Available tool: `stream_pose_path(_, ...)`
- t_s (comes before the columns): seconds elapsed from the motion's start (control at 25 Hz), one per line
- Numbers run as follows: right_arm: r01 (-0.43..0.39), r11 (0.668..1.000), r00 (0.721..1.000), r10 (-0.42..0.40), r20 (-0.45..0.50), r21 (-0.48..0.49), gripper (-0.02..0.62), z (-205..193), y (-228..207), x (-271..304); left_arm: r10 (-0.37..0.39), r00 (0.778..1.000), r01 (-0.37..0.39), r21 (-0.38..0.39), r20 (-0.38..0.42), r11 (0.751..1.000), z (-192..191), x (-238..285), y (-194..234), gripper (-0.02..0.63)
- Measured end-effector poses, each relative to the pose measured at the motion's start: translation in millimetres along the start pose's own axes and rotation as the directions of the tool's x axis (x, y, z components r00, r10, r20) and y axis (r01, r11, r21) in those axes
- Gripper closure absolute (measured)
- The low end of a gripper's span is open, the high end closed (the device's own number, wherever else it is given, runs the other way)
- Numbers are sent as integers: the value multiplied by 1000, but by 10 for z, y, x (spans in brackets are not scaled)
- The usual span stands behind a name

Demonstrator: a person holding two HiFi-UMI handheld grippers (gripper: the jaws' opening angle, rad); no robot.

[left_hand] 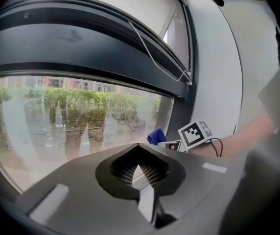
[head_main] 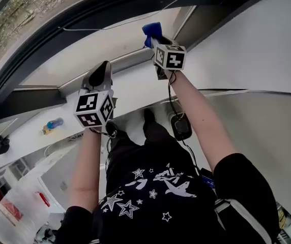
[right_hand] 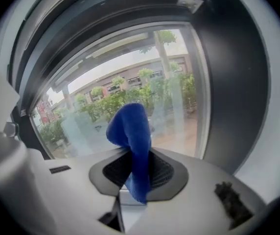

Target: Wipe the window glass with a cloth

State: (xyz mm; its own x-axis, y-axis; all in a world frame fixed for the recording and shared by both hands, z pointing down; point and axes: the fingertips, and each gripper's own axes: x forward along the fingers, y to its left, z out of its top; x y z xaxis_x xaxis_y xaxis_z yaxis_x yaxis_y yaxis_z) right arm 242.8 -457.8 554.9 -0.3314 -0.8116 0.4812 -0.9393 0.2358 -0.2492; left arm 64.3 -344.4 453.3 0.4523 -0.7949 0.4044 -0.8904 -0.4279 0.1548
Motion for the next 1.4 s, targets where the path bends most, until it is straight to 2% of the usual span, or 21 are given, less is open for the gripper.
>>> stream_pose_path(0.16,89,995,996,-90,18,54,516,67,-735,-87,-71,997,72,25,-12,997,64,402,-496,600)
stream_pose_path(0.36,174,978,982,-181,55,118,516,93,-1270,-192,-133,991,134,49,-22,990,72,699,-867,600)
stream_pose_path(0.48,173,976,980,-185,76,134,517,124,-1325,-193,-136,991,136,52,-17,989,81,747,-892,600)
stream_pose_path(0.64,150,984,988,-153,31,99,517,-50,-1146,-173,-104,995,104,43,-10,994,-31,636,-786,600)
stream_pose_path(0.72,106,992,994,-107,8,66,517,-182,-885,-146,-69,998,69,17,-11,997,-177,519,-625,600)
stream_pose_path(0.84,-13,1000,999,13,-46,5,516,-444,-235,-54,22,999,-23,-54,-24,998,-464,218,-223,600)
stream_pose_path(0.96,-160,985,982,153,-115,-59,517,-746,570,35,130,991,-134,-105,-40,985,-731,-191,258,600)
stream_pose_path(1.16,-367,922,919,339,-201,-123,517,-1115,1968,179,315,948,-317,-141,-40,938,-1000,-993,1134,600)
stream_pose_path(1.4,-519,828,847,465,-259,-211,517,-1538,3471,381,453,890,-455,-184,-53,871,-1447,-1923,2032,600)
